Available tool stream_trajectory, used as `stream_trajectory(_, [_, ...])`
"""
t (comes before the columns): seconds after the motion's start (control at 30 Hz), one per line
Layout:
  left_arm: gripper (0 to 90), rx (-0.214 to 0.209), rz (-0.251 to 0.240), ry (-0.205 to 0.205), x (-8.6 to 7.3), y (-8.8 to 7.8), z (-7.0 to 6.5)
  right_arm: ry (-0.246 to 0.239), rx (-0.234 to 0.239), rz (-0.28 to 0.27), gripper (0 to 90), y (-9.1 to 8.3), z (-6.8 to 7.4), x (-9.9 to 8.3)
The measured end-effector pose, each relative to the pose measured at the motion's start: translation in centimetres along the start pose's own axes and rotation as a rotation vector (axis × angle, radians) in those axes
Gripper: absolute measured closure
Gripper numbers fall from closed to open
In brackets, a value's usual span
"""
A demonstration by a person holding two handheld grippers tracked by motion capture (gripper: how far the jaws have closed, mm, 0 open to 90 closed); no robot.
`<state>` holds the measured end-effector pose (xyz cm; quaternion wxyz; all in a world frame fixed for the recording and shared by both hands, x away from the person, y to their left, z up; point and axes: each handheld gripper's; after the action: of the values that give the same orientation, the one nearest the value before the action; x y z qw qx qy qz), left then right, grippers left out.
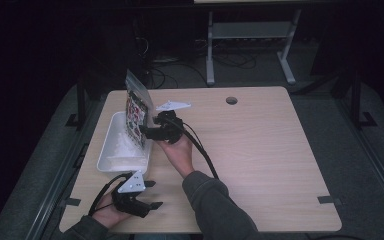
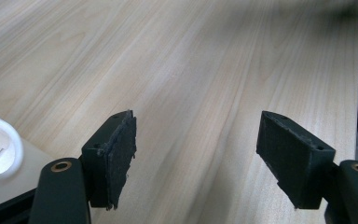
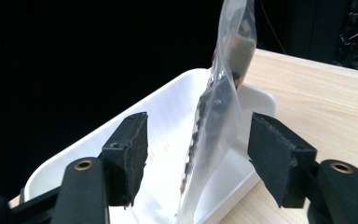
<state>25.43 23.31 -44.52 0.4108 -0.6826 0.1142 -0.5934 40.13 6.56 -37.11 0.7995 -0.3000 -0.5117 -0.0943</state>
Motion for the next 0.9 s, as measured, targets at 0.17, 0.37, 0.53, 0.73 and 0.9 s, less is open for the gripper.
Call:
stream_trajectory(0.17, [27.9, 0.001, 0.001, 0.001, 0.0, 0.0, 0.0, -0.003, 0.006, 0.003, 36.0, -0.9, -0.3, -0.2])
stream_trajectory(0.37, [27.8, 0.001, 0.002, 0.006, 0.0, 0.0, 0.0, 0.003, 0.022, 0.013, 35.1, -2.0, -0.9, -0.5])
stream_trajectory(0.53, [27.8, 0.002, 0.002, 0.006, 0.0, 0.0, 0.0, 0.004, 0.033, 0.03, 32.7, -2.9, -1.3, -0.7])
stream_trajectory(0.73, [27.8, 0.004, 0.004, 0.006, 0.1, 0.1, -0.1, 0.014, 0.044, 0.032, 32.0, -4.0, -1.8, -0.9])
stream_trajectory(0.9, [27.8, 0.006, 0.001, 0.008, 0.1, 0.0, -0.1, 0.02, 0.046, 0.031, 31.2, -5.0, -2.3, -1.1])
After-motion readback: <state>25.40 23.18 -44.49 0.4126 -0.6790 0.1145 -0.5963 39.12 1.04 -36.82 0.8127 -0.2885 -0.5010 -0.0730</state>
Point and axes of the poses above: each handheld gripper's, and its own axes: y roughly forward along the jaws, x roughly out of its top, z roughly to its left, and after that the axes turned 2 degrees about x, right-handed
